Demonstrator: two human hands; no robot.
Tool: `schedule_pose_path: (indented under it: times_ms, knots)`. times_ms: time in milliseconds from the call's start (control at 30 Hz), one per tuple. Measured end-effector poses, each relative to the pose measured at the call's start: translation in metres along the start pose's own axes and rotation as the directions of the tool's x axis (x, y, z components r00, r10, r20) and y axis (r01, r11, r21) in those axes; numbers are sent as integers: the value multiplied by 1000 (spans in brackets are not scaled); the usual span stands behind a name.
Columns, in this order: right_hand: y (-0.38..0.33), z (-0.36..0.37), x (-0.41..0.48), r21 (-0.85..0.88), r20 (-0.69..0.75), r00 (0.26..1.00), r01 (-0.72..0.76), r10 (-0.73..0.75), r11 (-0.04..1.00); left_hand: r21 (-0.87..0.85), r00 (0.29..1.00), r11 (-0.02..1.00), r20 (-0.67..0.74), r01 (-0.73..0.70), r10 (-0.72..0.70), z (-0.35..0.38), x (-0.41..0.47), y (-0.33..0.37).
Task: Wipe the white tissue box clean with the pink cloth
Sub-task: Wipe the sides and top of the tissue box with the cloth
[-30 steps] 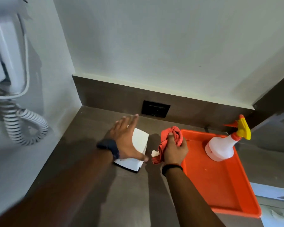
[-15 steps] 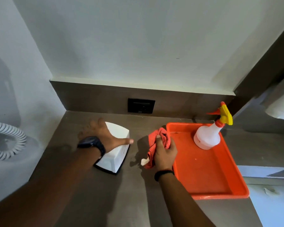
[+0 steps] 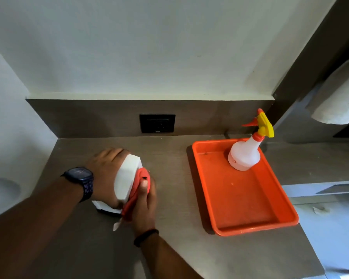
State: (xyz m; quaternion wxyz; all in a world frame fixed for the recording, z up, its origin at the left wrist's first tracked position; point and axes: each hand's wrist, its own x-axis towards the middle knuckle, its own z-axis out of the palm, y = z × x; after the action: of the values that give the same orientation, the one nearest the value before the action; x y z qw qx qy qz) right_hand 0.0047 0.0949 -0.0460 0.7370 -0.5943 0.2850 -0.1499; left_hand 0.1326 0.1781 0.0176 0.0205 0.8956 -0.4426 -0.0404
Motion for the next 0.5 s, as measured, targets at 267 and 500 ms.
schedule_pose_path:
  times_ms: [267,500]
  knots:
    - [-17,13,41,-40,-53,998,14,-16,999,8,999,999,32,42,-42,-3,-5,4]
    - [11,8,-4,-61,-55,998,-31,27,998,21,999,999,12,33,-34,2,-5,3]
